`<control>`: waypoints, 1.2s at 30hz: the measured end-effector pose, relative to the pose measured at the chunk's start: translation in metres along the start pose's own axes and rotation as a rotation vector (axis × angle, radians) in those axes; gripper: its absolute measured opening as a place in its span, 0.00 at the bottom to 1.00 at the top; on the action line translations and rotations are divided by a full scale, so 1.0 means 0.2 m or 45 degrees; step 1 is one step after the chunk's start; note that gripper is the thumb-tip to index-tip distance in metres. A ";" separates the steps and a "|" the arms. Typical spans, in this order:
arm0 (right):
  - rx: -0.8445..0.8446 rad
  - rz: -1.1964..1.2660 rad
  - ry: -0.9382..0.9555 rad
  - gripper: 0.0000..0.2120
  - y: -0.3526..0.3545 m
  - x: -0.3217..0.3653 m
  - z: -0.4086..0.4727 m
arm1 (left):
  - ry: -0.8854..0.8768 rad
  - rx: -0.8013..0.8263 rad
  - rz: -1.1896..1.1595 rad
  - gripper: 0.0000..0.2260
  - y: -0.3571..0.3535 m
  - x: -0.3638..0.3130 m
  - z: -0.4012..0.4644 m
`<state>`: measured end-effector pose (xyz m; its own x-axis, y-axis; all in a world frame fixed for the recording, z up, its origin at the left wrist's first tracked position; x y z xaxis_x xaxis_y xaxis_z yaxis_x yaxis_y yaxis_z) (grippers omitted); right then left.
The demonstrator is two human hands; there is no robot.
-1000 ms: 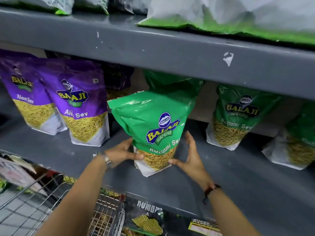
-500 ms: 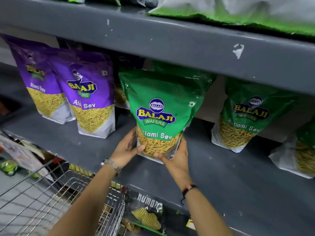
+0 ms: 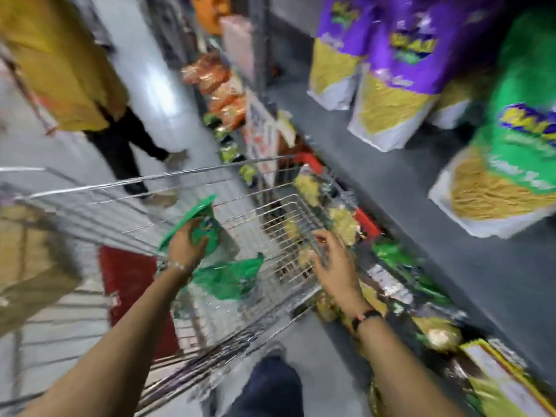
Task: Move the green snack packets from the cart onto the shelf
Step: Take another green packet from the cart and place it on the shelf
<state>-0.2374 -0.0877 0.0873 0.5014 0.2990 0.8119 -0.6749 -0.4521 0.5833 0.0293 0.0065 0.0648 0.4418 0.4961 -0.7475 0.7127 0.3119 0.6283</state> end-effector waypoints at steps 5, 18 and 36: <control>0.754 -0.417 -0.316 0.25 -0.63 -0.21 0.25 | 0.478 0.256 0.349 0.19 0.01 0.82 -0.17; 1.633 -0.698 -0.738 0.31 -1.45 -0.99 0.24 | 0.522 0.740 0.060 0.28 -0.78 1.13 0.19; 0.459 0.391 -0.261 0.20 0.03 -0.02 0.24 | -0.263 0.639 -0.473 0.28 -0.35 -0.44 0.16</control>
<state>-0.2174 -0.1329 0.0872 0.4293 -0.0477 0.9019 -0.5961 -0.7652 0.2433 -0.0430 -0.0843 0.0789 0.1769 0.2469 -0.9528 0.9835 -0.0083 0.1805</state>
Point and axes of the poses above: each hand's wrist, its own z-axis towards the middle knuckle, its own y-axis out of the back of the hand, x = y × z, the point moved 10 cm from there along z, towards the middle knuckle, and after that the axes turned 9 degrees about x, right-handed, at the moved point
